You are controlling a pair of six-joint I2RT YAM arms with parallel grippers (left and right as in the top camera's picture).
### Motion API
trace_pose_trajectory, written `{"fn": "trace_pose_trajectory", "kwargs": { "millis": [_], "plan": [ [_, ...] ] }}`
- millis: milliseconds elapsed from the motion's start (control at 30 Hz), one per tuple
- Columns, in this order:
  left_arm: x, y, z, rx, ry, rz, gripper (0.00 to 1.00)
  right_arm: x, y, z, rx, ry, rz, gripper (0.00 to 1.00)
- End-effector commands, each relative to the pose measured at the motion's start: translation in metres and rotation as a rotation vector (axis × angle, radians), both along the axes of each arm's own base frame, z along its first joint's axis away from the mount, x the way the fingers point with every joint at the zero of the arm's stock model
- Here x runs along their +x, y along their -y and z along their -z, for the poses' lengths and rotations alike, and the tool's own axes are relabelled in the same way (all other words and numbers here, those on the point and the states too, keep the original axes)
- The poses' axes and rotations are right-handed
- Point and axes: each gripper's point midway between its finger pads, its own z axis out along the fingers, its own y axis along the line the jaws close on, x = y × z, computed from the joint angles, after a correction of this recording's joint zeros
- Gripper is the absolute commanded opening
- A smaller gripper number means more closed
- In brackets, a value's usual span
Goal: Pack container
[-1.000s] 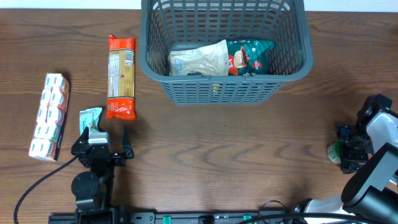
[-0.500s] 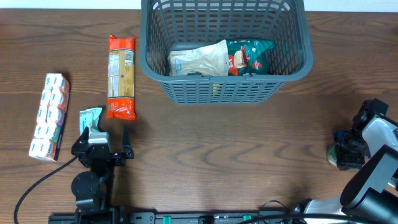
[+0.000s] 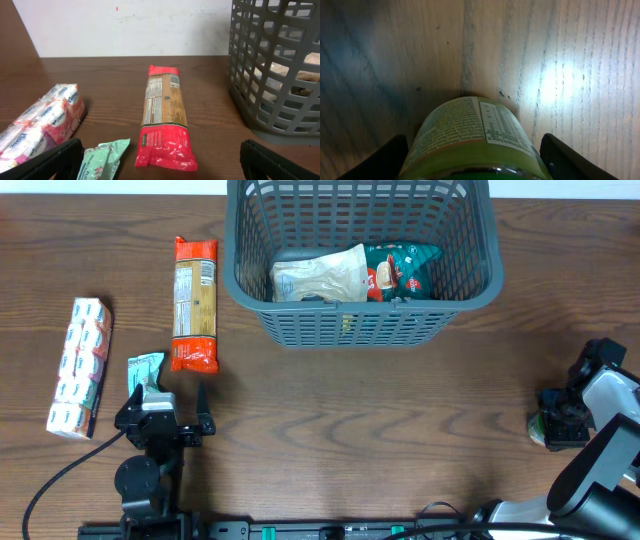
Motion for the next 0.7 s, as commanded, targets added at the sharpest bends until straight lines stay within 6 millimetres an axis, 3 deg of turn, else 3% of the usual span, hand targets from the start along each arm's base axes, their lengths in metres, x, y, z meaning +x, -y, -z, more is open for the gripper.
{"fn": "trace_pose_trajectory", "kwargs": {
  "millis": [0,167,400,500,667],
  "plan": [
    [0.000,0.000,0.016,0.009,-0.036,0.001,0.99,0.005,0.001,0.000,0.009,0.003,-0.061,0.01],
    [0.000,0.000,0.016,0.009,-0.036,0.001,0.98,0.037,0.019,-0.038,-0.063,0.114,-0.139,0.01],
    [0.000,0.000,0.016,0.009,-0.037,0.001,0.99,0.089,0.038,-0.134,-0.220,0.341,-0.286,0.01],
    [0.000,0.000,0.016,0.009,-0.037,0.001,0.98,0.116,0.028,-0.183,-0.253,0.466,-0.454,0.02],
    [0.000,0.000,0.016,0.009,-0.037,0.001,0.99,0.151,-0.012,-0.276,-0.374,0.644,-0.786,0.01]
  ]
}}
